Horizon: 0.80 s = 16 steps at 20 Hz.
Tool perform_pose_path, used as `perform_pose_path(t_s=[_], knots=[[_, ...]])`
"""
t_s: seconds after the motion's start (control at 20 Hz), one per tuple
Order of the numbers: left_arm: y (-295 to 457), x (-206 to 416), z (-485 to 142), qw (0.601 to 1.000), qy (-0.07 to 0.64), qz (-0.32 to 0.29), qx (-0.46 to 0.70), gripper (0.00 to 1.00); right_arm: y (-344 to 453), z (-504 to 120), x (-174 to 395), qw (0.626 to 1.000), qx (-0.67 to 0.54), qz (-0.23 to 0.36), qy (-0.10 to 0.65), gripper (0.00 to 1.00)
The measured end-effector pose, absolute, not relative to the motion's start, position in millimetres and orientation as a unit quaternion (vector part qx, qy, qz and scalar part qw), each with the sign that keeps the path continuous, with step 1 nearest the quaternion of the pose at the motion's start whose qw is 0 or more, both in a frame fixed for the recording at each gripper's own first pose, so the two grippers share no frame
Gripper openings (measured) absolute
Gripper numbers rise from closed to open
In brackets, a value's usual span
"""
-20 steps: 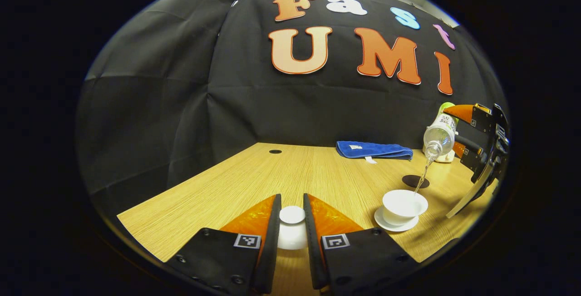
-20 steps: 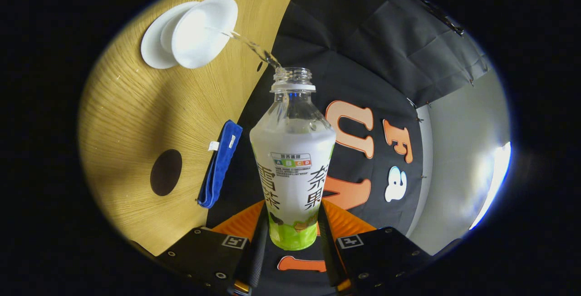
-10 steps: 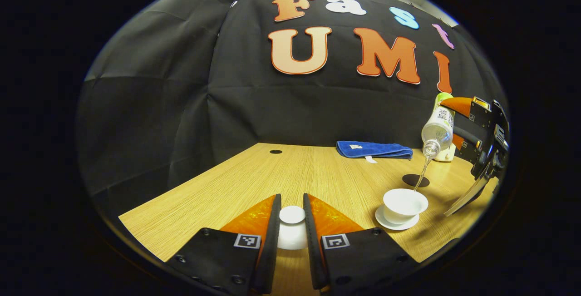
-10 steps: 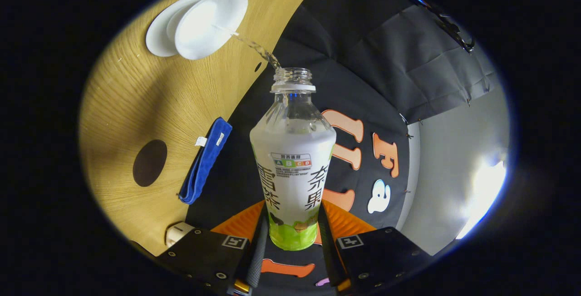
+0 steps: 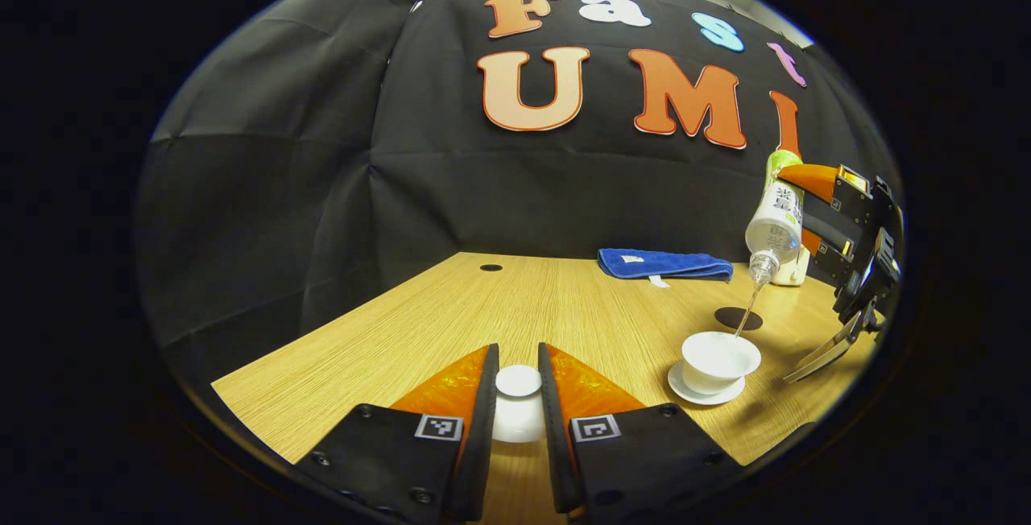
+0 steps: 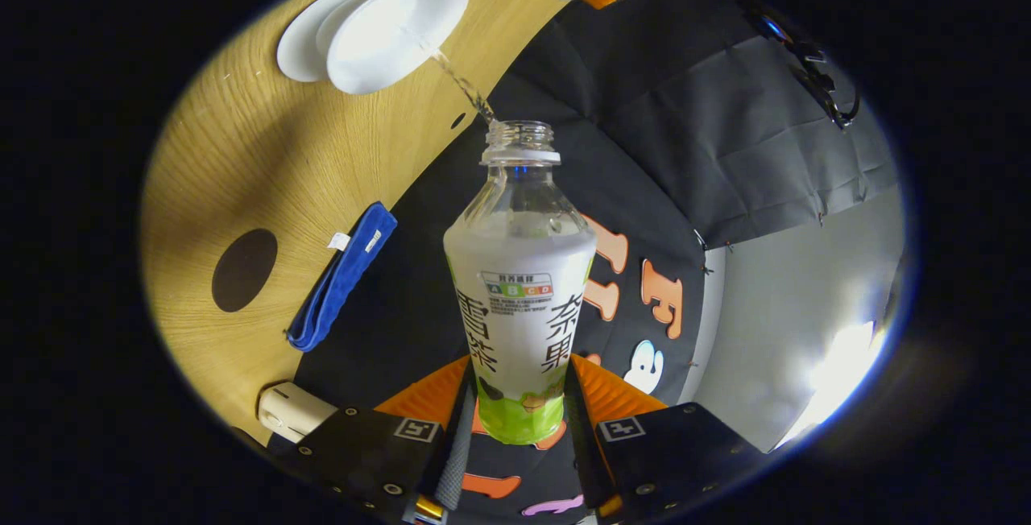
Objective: Open the teacup lid with one hand, grasp the water bottle and pour water into the teacup with the other hand; after pouring, place the water bottle on the coaster and then close the teacup lid.
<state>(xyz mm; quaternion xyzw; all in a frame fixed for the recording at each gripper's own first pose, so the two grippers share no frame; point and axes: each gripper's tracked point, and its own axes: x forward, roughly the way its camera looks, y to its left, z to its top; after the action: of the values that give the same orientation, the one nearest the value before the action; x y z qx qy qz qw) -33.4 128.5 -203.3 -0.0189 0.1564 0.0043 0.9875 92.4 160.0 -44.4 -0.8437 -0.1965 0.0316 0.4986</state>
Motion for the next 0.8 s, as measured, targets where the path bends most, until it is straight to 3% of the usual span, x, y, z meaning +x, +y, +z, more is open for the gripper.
perform_pose_path(t_s=[0.5,0.8], knots=[[130,-34,-201,0.988,0.156,0.006,-0.018,0.34,169,-44,90,0.465,-0.854,0.034,-0.230,0.57],[118,-35,-192,0.989,0.149,-0.002,-0.011,0.34,169,-90,85,0.536,-0.821,0.090,-0.175,0.57]])
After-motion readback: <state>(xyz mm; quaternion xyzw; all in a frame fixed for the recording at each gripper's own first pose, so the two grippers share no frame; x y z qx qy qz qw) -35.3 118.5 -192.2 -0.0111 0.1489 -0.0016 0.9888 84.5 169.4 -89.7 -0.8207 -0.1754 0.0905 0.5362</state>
